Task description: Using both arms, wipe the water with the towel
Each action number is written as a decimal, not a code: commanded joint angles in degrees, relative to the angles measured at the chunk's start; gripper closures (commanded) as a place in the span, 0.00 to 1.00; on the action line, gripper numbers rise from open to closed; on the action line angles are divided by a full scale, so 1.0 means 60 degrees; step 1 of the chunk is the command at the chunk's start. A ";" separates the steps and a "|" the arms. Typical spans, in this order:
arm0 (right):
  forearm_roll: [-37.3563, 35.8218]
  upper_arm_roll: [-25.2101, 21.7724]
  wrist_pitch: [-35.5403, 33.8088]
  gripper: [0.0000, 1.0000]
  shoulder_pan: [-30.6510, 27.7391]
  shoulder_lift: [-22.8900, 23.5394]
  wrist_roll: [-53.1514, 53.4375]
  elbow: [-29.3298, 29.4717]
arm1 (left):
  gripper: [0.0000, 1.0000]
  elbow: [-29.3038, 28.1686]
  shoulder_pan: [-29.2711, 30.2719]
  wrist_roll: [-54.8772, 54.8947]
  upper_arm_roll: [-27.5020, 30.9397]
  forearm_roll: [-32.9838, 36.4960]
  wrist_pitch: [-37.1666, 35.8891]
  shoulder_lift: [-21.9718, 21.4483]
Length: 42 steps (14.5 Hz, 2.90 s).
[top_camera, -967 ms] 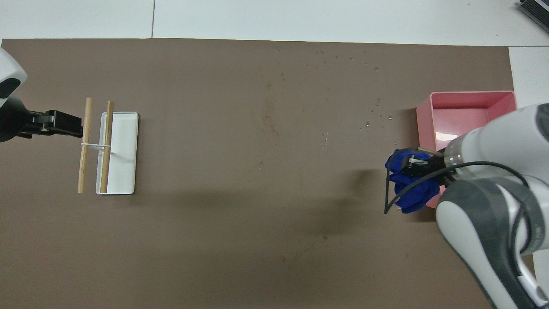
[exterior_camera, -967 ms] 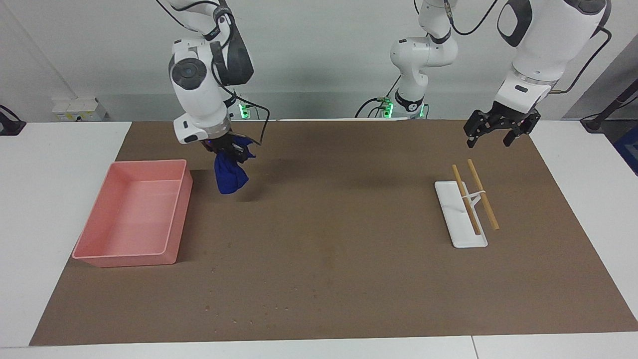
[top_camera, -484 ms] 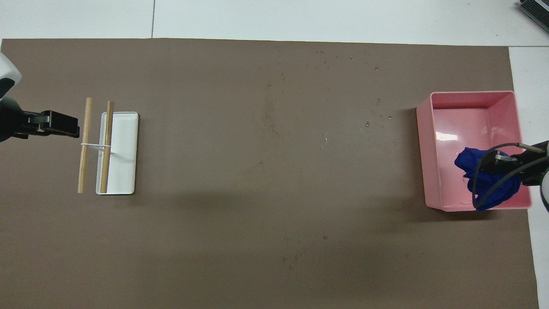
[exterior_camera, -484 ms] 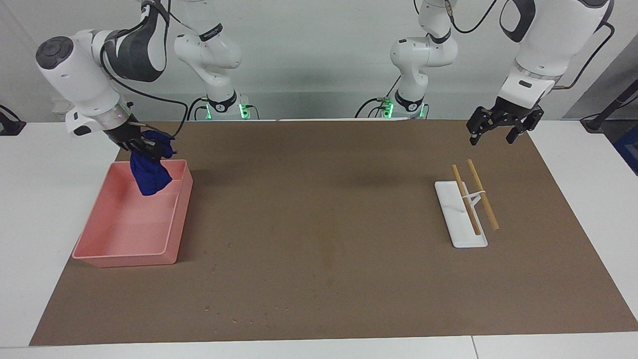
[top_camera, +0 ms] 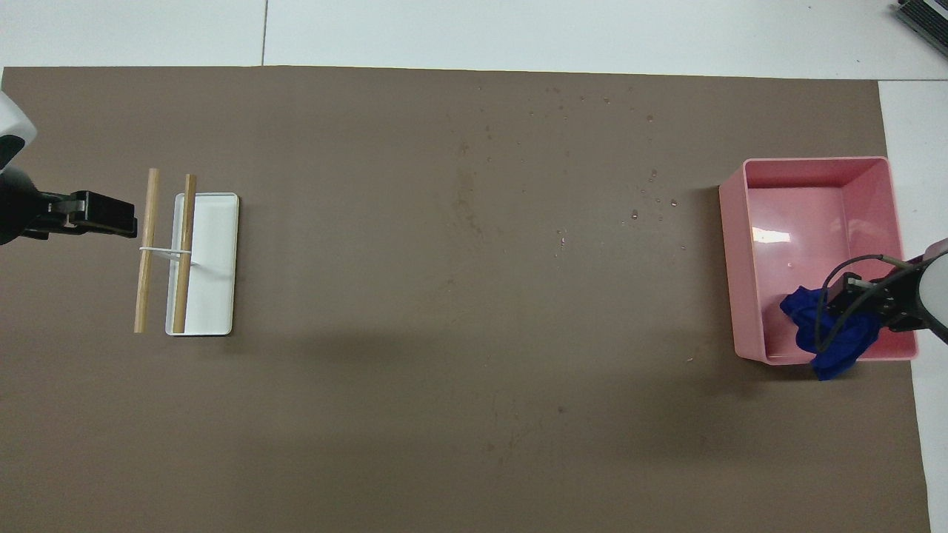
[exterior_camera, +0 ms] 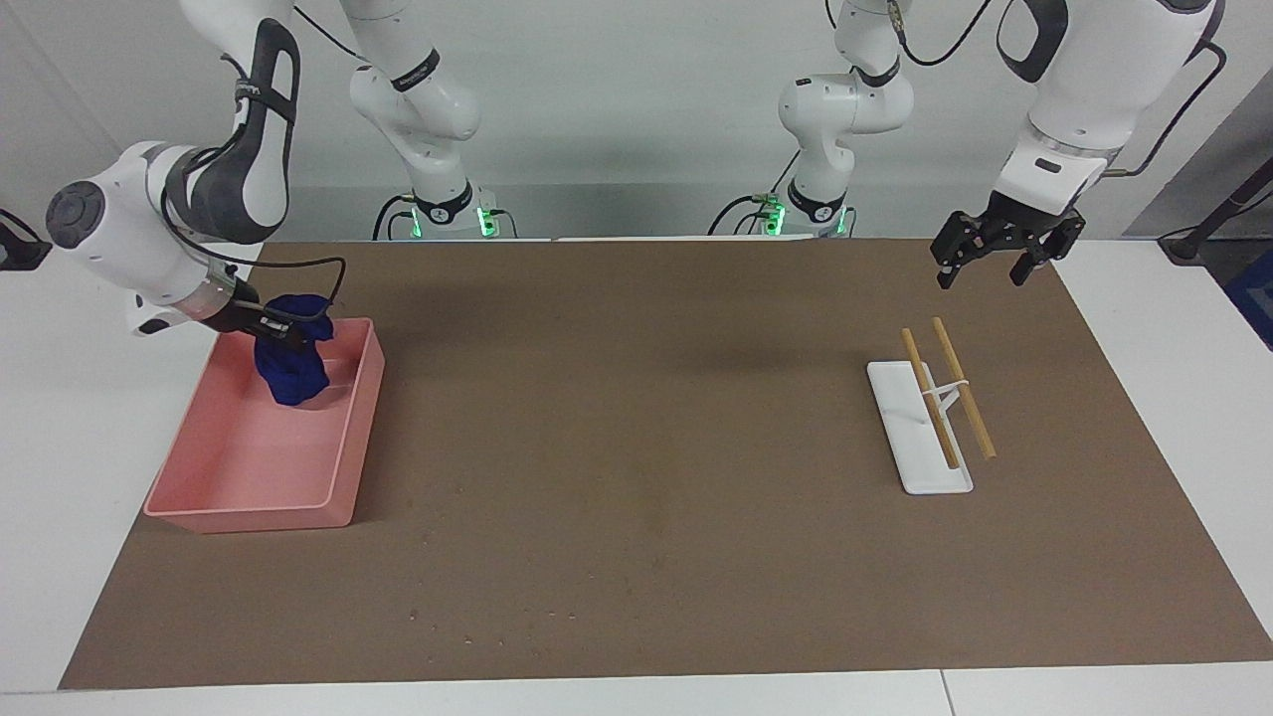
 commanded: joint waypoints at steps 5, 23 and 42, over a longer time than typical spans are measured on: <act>-0.0196 0.0201 -0.0262 0.02 0.0122 -0.0783 0.0211 0.0386 | 0.00 -0.0129 -0.0055 0.0064 0.0043 0.0194 -0.0099 -0.0186; -0.0753 0.0377 -0.3001 0.00 0.3638 -0.0682 0.3068 0.4767 | 0.00 -0.0070 -0.0040 0.0035 0.0058 0.0194 -0.0158 -0.0171; -0.0577 0.0304 -0.2913 0.00 0.3418 -0.1049 0.1339 0.4121 | 0.00 -0.0041 -0.0040 0.0035 0.0072 0.0194 -0.0158 -0.0186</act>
